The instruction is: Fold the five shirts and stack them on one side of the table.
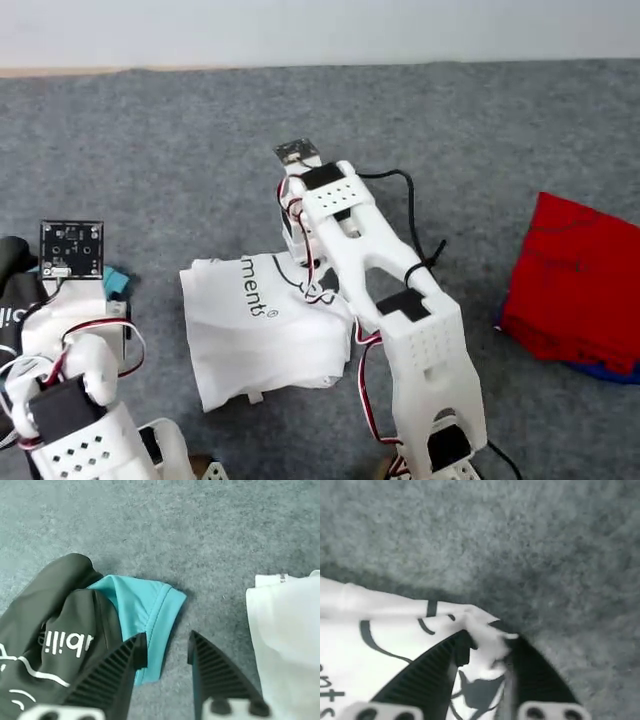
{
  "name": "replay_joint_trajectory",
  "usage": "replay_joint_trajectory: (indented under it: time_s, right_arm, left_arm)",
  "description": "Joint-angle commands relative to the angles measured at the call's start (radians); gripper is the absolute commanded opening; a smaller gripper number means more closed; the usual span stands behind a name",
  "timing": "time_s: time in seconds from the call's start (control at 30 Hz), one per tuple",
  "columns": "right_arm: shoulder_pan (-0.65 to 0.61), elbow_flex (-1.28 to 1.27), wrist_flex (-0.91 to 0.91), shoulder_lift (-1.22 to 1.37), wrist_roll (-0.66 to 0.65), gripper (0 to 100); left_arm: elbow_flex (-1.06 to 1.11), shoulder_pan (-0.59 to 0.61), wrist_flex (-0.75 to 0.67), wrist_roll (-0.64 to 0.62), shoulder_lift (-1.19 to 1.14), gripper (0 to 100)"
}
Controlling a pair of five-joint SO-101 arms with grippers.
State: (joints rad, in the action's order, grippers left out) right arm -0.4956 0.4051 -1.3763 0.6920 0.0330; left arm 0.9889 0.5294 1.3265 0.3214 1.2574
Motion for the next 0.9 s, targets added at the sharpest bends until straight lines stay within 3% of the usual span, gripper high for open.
replay_joint_trajectory:
  time_s: [0.0, 0.2, 0.5, 0.87]
  right_arm:
    - [-0.004, 0.057, -0.007, -0.005, -0.063, 1.2]
    - [0.081, 0.058, -0.059, -0.012, -0.1, 1.0]
    - [0.337, 0.061, -0.027, -0.051, -0.196, 1.0]
    - [0.487, 0.06, -0.013, -0.058, -0.207, 1.0]
  left_arm:
    - [0.005, 0.002, -0.023, -0.003, 0.014, 14]
    - [0.002, 0.002, -0.038, -0.003, 0.014, 14]
    - [0.007, -0.006, -0.123, -0.005, 0.008, 14]
    - [0.079, -0.169, -0.259, -0.009, 0.006, 14]
